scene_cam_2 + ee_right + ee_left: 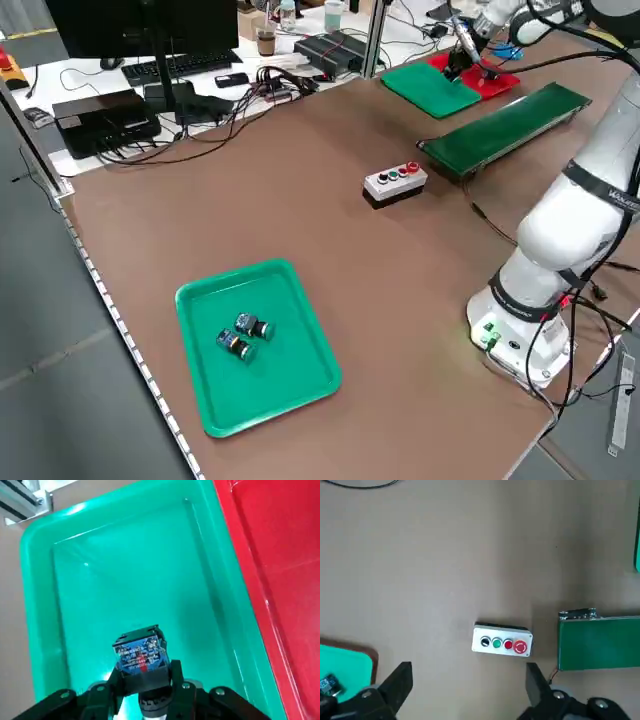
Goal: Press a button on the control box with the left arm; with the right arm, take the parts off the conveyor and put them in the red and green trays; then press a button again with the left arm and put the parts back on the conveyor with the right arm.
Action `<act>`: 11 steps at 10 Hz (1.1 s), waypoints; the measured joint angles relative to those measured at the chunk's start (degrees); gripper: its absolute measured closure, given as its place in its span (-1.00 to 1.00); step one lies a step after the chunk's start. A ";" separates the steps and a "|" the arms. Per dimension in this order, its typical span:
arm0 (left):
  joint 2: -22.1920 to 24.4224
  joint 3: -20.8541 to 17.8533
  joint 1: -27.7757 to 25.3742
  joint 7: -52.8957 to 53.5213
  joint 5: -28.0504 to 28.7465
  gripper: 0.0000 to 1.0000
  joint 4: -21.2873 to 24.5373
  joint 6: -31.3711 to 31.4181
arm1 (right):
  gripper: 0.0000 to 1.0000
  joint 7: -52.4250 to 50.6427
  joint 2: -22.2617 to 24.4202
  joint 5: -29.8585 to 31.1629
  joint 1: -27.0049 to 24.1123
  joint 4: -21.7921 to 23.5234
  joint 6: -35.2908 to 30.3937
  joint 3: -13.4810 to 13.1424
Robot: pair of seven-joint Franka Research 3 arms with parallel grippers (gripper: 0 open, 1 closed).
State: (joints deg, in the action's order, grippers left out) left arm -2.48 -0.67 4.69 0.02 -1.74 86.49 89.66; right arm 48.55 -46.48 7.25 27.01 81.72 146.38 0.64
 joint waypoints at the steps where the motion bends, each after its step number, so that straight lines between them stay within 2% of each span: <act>1: 0.00 0.02 0.00 0.00 0.00 -1.00 -0.01 0.00 | 0.20 -0.05 -0.82 0.52 -0.10 -0.39 0.20 -0.40; 11: 0.00 0.02 -0.03 0.00 0.00 -1.00 -0.01 0.00 | 0.18 -0.62 -4.70 1.08 -0.14 -1.04 2.17 -0.71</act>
State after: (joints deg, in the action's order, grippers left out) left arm -2.48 -0.65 4.67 0.02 -1.74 86.48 89.66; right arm 47.93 -51.18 8.32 26.87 80.69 148.55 -0.07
